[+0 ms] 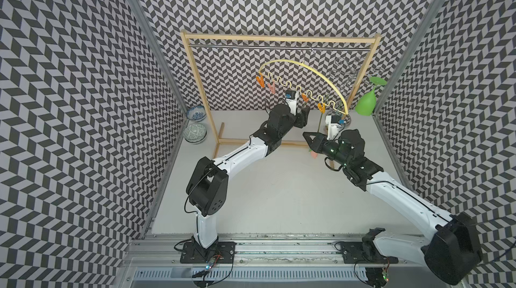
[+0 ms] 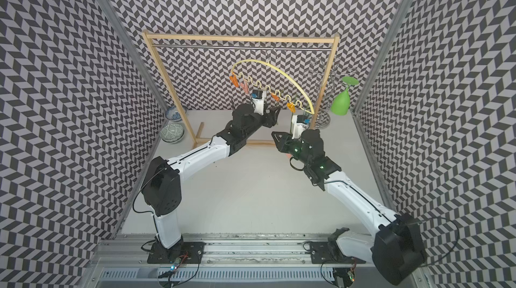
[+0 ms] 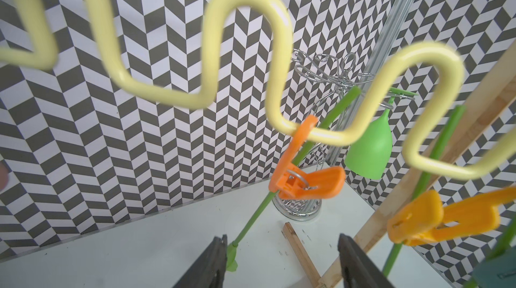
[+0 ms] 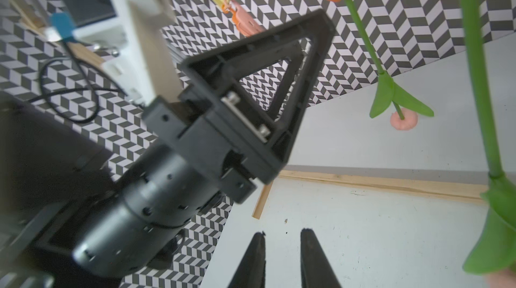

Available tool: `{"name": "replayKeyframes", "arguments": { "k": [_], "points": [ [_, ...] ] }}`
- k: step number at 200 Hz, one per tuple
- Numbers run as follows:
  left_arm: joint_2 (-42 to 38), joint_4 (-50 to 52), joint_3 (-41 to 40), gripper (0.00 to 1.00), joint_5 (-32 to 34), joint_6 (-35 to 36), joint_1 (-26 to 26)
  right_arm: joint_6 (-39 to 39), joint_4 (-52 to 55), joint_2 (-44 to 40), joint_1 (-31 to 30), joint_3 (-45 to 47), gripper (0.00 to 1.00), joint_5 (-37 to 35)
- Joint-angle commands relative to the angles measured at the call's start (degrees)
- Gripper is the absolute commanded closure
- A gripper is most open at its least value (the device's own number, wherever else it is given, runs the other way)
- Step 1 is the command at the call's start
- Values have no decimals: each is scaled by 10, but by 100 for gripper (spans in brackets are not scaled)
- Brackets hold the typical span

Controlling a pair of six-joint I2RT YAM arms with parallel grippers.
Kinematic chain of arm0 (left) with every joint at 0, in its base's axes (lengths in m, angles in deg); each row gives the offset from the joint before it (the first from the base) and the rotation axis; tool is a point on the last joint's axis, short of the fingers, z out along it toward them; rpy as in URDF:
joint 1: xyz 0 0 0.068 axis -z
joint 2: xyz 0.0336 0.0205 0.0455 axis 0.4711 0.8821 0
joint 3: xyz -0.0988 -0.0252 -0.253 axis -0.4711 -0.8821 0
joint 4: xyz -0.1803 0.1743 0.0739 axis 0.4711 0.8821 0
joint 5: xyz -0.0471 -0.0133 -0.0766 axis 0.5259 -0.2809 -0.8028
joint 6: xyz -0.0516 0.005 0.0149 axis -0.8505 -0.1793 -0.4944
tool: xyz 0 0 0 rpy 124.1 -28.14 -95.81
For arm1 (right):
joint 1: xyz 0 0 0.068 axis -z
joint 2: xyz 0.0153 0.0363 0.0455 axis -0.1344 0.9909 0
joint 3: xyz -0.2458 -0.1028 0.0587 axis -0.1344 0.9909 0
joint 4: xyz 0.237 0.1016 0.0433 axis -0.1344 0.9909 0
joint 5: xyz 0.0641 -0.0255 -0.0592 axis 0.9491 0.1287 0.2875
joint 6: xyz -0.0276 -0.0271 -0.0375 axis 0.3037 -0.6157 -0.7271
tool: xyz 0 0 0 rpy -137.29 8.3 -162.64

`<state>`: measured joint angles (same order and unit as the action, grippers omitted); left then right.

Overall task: Dry the flowers on a clothes hanger
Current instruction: Clamp the flower onto the hanger.

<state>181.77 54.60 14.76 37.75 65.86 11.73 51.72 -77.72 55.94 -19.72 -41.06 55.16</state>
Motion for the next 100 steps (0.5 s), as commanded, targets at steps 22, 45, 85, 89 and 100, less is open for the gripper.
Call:
{"name": "replayKeyframes", "arguments": {
  "k": [22,45,85,89,100],
  "points": [
    [-22,-13,-10,20,-7,-8,-5,-70,6,-55,4,20,66,50],
    [-30,-10,-22,7,-7,-6,-5,-98,25,-88,3,29,62,45],
    [-59,-11,-57,0,5,3,-5,-150,88,-139,3,25,52,19],
    [-62,-10,-61,0,7,5,-5,-152,96,-144,3,24,52,13],
    [-69,-7,-71,0,14,7,-5,-155,112,-156,3,22,52,-1]
  ]
}}
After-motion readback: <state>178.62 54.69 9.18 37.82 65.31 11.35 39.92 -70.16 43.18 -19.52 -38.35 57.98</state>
